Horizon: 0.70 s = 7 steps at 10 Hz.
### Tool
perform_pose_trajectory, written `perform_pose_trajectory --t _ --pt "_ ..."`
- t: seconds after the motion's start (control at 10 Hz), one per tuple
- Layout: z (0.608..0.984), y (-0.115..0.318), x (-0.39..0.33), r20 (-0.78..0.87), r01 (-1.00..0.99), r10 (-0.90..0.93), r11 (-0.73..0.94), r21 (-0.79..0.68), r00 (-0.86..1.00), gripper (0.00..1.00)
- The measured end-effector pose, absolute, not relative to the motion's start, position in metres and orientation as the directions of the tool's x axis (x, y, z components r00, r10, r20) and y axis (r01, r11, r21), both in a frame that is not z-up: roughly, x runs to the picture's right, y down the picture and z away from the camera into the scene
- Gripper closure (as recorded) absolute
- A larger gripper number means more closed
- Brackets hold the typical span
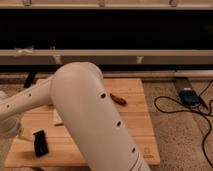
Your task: Place the eraser on the white sponge
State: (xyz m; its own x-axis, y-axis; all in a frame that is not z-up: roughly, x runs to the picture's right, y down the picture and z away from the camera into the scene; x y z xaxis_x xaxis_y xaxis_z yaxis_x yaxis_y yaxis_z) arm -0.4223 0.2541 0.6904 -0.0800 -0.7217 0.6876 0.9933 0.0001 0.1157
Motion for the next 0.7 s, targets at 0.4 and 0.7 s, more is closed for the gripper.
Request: perform_pose_trajectory --t 0.4,0.7 --pt "0.715 0.285 -0.418 0.699 0.997 -0.711 -0.045 0.062 -0.076 0.2" --pt "0.741 0.299 -0.405 0.717 0.999 -0.697 -0.038 0.004 -0.029 0.2"
